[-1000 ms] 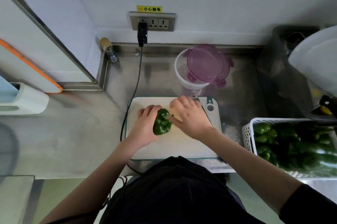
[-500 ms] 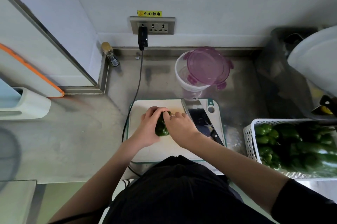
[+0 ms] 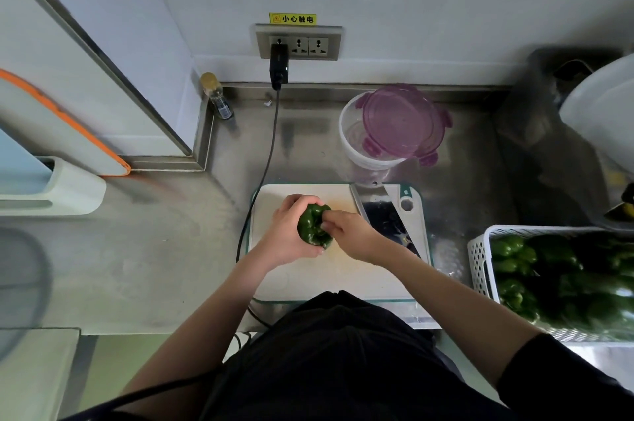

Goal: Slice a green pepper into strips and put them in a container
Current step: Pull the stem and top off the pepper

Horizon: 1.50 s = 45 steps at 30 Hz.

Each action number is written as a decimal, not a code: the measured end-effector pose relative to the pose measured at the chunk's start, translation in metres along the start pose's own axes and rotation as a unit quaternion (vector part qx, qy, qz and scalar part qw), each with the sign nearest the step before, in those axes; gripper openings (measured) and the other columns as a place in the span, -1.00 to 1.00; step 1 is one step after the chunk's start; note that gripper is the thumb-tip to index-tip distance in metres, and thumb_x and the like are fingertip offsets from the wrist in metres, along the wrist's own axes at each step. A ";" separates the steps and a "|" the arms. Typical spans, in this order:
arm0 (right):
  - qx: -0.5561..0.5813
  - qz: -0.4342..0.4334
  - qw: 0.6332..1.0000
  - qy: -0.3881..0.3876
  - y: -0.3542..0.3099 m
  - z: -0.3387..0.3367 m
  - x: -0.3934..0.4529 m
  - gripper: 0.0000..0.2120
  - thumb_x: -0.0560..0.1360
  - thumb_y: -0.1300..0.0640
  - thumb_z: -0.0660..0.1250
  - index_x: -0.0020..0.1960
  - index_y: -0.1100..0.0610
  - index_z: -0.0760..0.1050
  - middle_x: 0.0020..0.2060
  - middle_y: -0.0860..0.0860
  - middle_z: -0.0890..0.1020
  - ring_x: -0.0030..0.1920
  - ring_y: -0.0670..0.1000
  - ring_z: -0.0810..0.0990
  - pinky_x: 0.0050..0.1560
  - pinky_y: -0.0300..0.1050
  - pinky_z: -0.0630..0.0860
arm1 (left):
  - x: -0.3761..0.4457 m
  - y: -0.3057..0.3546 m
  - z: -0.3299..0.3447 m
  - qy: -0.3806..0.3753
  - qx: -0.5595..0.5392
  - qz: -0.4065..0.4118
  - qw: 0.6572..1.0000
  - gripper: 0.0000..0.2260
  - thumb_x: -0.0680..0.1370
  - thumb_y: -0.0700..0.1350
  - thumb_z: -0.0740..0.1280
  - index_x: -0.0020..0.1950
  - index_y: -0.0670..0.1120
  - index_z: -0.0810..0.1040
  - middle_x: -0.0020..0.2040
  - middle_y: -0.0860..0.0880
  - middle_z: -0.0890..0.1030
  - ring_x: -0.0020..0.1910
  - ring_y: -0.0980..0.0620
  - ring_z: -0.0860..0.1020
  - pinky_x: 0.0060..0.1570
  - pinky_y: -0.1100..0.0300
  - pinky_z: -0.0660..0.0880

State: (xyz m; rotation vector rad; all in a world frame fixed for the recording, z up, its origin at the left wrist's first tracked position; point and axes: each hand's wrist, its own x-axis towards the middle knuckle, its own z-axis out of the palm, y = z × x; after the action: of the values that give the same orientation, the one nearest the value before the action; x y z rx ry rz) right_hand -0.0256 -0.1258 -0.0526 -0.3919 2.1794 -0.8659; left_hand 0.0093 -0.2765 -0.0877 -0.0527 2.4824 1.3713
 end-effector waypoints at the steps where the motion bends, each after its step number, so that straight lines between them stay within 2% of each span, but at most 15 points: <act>1: 0.011 -0.004 1.000 -0.010 0.001 -0.001 0.000 -0.82 0.63 0.18 0.10 -0.12 0.19 0.35 -0.20 0.07 0.43 -0.16 0.03 0.37 -0.20 -0.14 0.26 | 0.000 0.001 -0.002 -0.005 -0.001 0.003 1.000 -0.33 0.12 -0.02 0.51 0.13 0.30 0.31 0.19 0.08 0.31 0.20 -0.03 0.36 0.30 -0.03 0.34; 5: 0.076 0.071 0.993 0.058 0.044 -0.029 -0.006 -0.83 0.63 0.10 0.12 0.03 0.09 0.47 -0.19 -0.04 0.51 -0.19 -0.05 0.47 -0.15 -0.21 0.39 | -0.003 -0.019 -0.020 0.014 -0.078 -0.027 0.996 -0.27 0.16 -0.21 0.59 0.17 0.20 0.31 0.24 0.00 0.34 0.22 0.02 0.40 0.26 0.17 0.40; 8: 0.094 0.115 0.981 0.126 0.079 -0.052 -0.012 -0.73 0.63 0.14 0.10 -0.22 -0.01 0.41 -0.32 -0.01 0.48 -0.30 0.00 0.45 -0.23 -0.14 0.39 | -0.001 -0.028 -0.025 0.011 -0.056 -0.029 0.998 -0.20 0.15 -0.22 0.61 0.25 0.13 0.28 0.30 0.00 0.31 0.26 0.03 0.37 0.26 0.19 0.35; 10: 0.080 0.090 0.988 0.098 0.064 -0.046 -0.005 -0.73 0.62 0.16 0.11 -0.23 -0.03 0.40 -0.30 0.01 0.49 -0.29 0.01 0.45 -0.21 -0.14 0.39 | 0.004 -0.021 -0.023 0.007 -0.043 -0.034 0.998 -0.19 0.15 -0.25 0.61 0.25 0.12 0.29 0.29 -0.01 0.32 0.25 0.04 0.37 0.25 0.21 0.33; 12: 0.043 0.060 0.996 0.054 0.040 -0.029 0.004 -0.81 0.61 0.15 0.14 -0.15 0.11 0.44 -0.26 0.05 0.51 -0.27 0.01 0.45 -0.22 -0.18 0.38 | 0.006 -0.013 -0.022 -0.003 -0.024 -0.033 0.999 -0.20 0.16 -0.27 0.59 0.23 0.18 0.28 0.28 0.00 0.32 0.24 0.03 0.36 0.26 0.18 0.34; 15: 0.030 0.013 0.996 0.088 0.030 -0.012 0.013 -0.87 0.57 0.17 0.24 -0.06 0.24 0.46 -0.22 0.08 0.55 -0.20 0.03 0.48 -0.23 -0.32 0.36 | 0.008 -0.011 -0.018 -0.010 0.009 -0.030 0.999 -0.21 0.13 -0.21 0.55 0.17 0.31 0.27 0.24 0.05 0.30 0.24 -0.05 0.35 0.31 0.02 0.34; 18: -0.026 0.002 0.993 0.117 0.034 -0.014 0.015 -0.93 0.53 0.10 0.29 -0.01 0.08 0.48 -0.10 0.01 0.62 -0.05 0.05 0.55 0.01 -0.09 0.48 | 0.008 -0.009 -0.015 -0.016 0.033 -0.026 0.999 -0.20 0.11 -0.16 0.53 0.24 0.26 0.26 0.22 0.07 0.28 0.22 -0.10 0.35 0.30 -0.05 0.33; 23: -0.201 -0.064 0.964 0.165 0.022 -0.012 0.011 -0.82 0.54 -0.05 0.25 0.03 0.05 0.47 0.10 -0.02 0.51 0.17 0.06 0.38 0.14 0.01 0.30 | 0.010 -0.004 -0.015 -0.022 0.088 0.003 0.996 -0.20 0.16 -0.19 0.55 0.33 0.08 0.31 0.28 0.04 0.31 0.23 -0.04 0.34 0.29 0.10 0.26; 26: -0.211 -0.057 0.969 0.115 0.015 -0.005 0.013 -0.77 0.54 -0.07 0.25 0.04 0.08 0.41 0.03 0.03 0.47 0.09 0.07 0.40 0.03 -0.03 0.31 | 0.011 -0.001 -0.016 -0.032 0.061 0.003 0.998 -0.16 0.11 -0.07 0.62 0.31 0.11 0.31 0.23 0.12 0.29 0.24 0.04 0.32 0.32 0.13 0.21; 29: -0.035 0.030 0.996 0.073 0.010 -0.005 0.019 -0.70 0.49 -0.02 0.35 -0.01 0.11 0.28 -0.05 0.05 0.43 -0.13 0.02 0.43 -0.18 -0.16 0.32 | 0.011 -0.001 -0.016 -0.028 0.002 -0.014 1.000 -0.19 0.02 0.16 0.54 0.20 0.27 0.28 0.19 0.16 0.30 0.23 0.03 0.35 0.35 0.01 0.28; 32: 0.063 0.094 0.993 0.016 0.007 -0.012 0.023 -0.58 0.45 0.01 0.41 0.08 0.14 0.23 0.01 0.08 0.46 -0.20 0.00 0.55 -0.32 -0.22 0.48 | 0.011 -0.005 -0.014 -0.033 0.002 -0.008 0.999 -0.27 0.05 0.15 0.49 0.15 0.31 0.27 0.19 0.14 0.32 0.22 0.03 0.38 0.32 -0.05 0.32; 34: 0.098 0.098 0.990 -0.022 0.005 -0.017 0.024 -0.48 0.44 0.03 0.43 0.21 0.10 0.17 0.09 0.08 0.45 -0.15 0.07 0.64 -0.22 -0.14 0.62 | 0.013 -0.005 -0.016 -0.049 0.011 -0.009 0.999 -0.26 0.08 0.10 0.52 0.18 0.28 0.27 0.21 0.12 0.31 0.23 0.04 0.37 0.32 -0.05 0.32; 38: 0.008 0.067 0.997 -0.046 -0.004 -0.016 0.029 -0.39 0.46 0.05 0.40 0.37 0.05 0.14 0.08 0.11 0.53 -0.15 0.08 0.66 -0.09 -0.03 0.63 | 0.012 -0.006 -0.019 -0.051 -0.029 -0.026 0.998 -0.27 0.16 0.02 0.56 0.22 0.26 0.28 0.25 0.11 0.32 0.26 0.04 0.35 0.32 -0.01 0.36; 40: -0.034 0.053 0.997 -0.046 -0.010 -0.012 0.030 -0.47 0.48 0.09 0.34 0.35 0.11 0.18 0.04 0.12 0.54 -0.14 0.08 0.61 -0.09 -0.02 0.61 | 0.010 -0.006 -0.018 -0.038 -0.070 -0.044 0.996 -0.32 0.21 -0.07 0.56 0.19 0.29 0.30 0.22 0.15 0.32 0.25 0.04 0.36 0.28 -0.01 0.40; 45: -0.089 0.046 0.994 -0.043 -0.012 -0.003 0.033 -0.55 0.47 0.17 0.32 0.25 0.23 0.21 0.01 0.18 0.49 -0.11 0.09 0.50 -0.19 -0.05 0.47 | 0.007 -0.006 -0.012 -0.035 -0.065 -0.050 0.996 -0.34 0.12 0.05 0.48 0.10 0.42 0.26 0.20 0.17 0.33 0.22 -0.02 0.37 0.20 -0.05 0.44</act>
State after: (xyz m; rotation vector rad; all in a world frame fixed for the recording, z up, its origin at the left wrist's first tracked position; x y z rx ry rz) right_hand -0.0502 -0.1504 -0.0605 -0.4046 2.1821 -0.5966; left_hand 0.0006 -0.2888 -0.0888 -0.1530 2.2983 1.4635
